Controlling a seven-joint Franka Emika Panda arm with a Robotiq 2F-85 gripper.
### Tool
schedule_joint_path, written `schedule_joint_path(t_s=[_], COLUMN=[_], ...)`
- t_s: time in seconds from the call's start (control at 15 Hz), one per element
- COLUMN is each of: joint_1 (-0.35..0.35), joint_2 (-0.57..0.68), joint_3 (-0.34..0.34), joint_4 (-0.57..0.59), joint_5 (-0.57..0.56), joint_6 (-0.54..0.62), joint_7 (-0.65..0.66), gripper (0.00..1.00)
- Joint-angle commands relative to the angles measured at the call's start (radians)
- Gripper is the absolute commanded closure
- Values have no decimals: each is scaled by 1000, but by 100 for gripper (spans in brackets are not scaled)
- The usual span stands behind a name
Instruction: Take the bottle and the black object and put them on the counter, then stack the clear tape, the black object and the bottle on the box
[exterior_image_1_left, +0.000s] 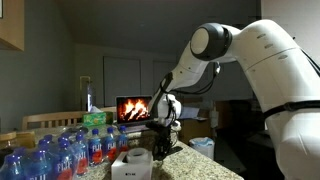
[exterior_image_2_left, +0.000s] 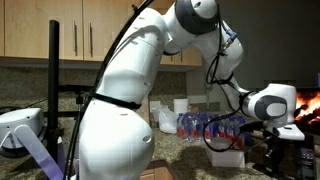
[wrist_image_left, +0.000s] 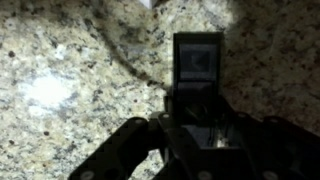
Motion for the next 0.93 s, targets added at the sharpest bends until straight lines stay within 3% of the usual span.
schedule_joint_path(t_s=[0.0,0.4,0.87], joint_1=[18,49,38], joint_2=[-31,-136,-404], joint_3=[-5,-12,-30], joint_4=[-37,-125,-294], joint_5=[-14,-48,-242], joint_6=[15,19,-31], joint_7=[36,41,215], gripper=[82,82,82])
